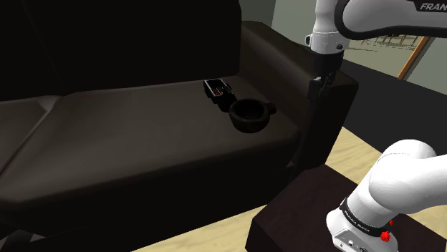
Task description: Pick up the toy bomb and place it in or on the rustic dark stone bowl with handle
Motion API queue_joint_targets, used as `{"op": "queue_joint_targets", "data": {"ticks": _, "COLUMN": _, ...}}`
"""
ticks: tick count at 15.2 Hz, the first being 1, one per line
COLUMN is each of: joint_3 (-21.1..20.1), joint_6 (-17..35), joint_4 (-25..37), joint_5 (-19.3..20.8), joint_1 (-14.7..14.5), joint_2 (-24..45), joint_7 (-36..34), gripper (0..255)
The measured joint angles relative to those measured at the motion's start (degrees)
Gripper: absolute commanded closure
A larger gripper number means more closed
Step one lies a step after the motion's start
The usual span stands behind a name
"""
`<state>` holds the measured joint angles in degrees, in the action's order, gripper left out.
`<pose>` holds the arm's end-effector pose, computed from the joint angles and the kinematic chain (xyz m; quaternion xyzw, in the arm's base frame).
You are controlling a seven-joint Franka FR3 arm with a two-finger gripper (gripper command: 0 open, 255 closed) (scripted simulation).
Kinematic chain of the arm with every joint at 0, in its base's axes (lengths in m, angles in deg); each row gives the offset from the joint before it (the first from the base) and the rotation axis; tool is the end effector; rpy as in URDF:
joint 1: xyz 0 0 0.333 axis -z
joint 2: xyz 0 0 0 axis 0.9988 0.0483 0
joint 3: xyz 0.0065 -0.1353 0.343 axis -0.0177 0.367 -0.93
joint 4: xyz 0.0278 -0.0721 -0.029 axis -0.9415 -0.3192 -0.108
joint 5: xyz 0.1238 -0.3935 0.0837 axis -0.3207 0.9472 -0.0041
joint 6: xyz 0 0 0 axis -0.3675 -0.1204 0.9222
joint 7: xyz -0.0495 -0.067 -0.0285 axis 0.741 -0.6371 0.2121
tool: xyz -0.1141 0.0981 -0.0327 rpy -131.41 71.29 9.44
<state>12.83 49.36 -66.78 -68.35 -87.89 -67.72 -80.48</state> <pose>0.2701 0.0150 0.5689 0.9931 0.0650 -0.0680 0.0706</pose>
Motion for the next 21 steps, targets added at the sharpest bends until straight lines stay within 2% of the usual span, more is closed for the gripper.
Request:
{"op": "queue_joint_targets", "data": {"ticks": 2, "joint_3": -0.15, "joint_6": 0.58, "joint_4": 0.41, "joint_5": -0.12, "joint_1": -0.01, "joint_2": 0.82, "joint_7": -0.22, "gripper": 0}}
{"op": "queue_joint_targets", "data": {"ticks": 8, "joint_3": -2.06, "joint_6": 7.94, "joint_4": 5.14, "joint_5": -1.09, "joint_1": -0.04, "joint_2": 10.91, "joint_7": -2.86, "gripper": 0}}
{"op": "queue_joint_targets", "data": {"ticks": 13, "joint_3": -3.67, "joint_6": 13.90, "joint_4": 11.17, "joint_5": -1.09, "joint_1": 0.11, "joint_2": 21.02, "joint_7": -5.18, "gripper": 0}}
{"op": "queue_joint_targets", "data": {"ticks": 21, "joint_3": -5.93, "joint_6": 18.98, "joint_4": 24.53, "joint_5": 0.47, "joint_1": 0.12, "joint_2": 36.53, "joint_7": -8.71, "gripper": 0}}
